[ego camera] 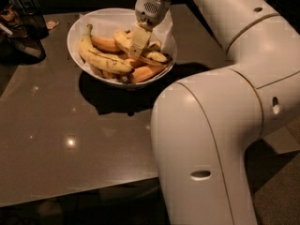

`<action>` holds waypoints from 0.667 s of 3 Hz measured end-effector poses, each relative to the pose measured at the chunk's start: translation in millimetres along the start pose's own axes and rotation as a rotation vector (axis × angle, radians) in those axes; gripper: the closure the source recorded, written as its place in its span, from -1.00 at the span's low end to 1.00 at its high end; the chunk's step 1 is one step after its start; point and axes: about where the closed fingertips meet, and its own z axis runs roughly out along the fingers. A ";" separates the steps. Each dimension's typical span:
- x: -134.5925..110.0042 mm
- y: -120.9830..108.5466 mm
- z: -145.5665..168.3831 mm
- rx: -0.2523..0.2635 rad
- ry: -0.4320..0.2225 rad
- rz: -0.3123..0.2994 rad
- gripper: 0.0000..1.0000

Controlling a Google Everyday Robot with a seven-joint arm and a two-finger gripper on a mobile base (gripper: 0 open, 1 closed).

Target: Pick banana from white bowl

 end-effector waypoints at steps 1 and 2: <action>0.0 0.0 -0.1 0.000 0.000 0.000 0.78; -0.9 0.2 -2.5 0.000 0.000 0.000 1.00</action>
Offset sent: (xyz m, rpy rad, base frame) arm -0.0145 -0.0048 0.0097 0.0117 -0.0694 0.0020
